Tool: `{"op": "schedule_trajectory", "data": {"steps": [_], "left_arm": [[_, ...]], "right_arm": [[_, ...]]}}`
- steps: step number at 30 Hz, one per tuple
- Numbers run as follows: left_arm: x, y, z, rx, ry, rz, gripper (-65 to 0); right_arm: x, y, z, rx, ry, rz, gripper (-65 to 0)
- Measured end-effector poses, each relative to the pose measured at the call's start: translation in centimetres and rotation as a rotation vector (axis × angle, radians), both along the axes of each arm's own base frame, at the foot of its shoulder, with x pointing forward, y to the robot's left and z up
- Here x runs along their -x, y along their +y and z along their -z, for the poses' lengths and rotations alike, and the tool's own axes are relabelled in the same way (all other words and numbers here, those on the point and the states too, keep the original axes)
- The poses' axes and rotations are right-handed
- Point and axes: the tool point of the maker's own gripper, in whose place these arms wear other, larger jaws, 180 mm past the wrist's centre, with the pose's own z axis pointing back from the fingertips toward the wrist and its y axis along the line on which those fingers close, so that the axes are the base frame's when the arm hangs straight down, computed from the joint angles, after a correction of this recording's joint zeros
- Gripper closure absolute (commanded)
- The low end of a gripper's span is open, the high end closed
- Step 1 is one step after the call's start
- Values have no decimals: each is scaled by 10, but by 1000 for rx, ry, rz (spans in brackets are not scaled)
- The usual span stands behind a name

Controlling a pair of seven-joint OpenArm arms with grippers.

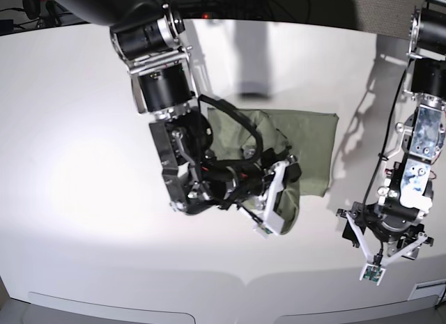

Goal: Fold the T-shirt properly
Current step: 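Fold the end held by the right gripper over onto the bundle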

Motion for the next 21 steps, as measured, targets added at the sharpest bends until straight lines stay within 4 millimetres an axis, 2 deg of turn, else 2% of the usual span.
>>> {"op": "schedule_trajectory", "data": {"steps": [4, 11, 14, 15, 21], "left_arm": [[0, 0, 0, 0, 0, 0, -436], [0, 0, 0, 0, 1, 0, -436], [0, 0, 0, 0, 0, 0, -436], [0, 0, 0, 1, 0, 0, -436], [-2, -3, -2, -2, -16, 20, -436]], "right_arm": [[-3, 16, -10, -52, -55, -2, 0], [3, 26, -21, -133, -32, -15, 0], [11, 27, -21, -137, 5, -42, -170], [15, 28, -21, -144, 27, -58, -203], [30, 40, -49, -317, 115, -103, -212]]}}
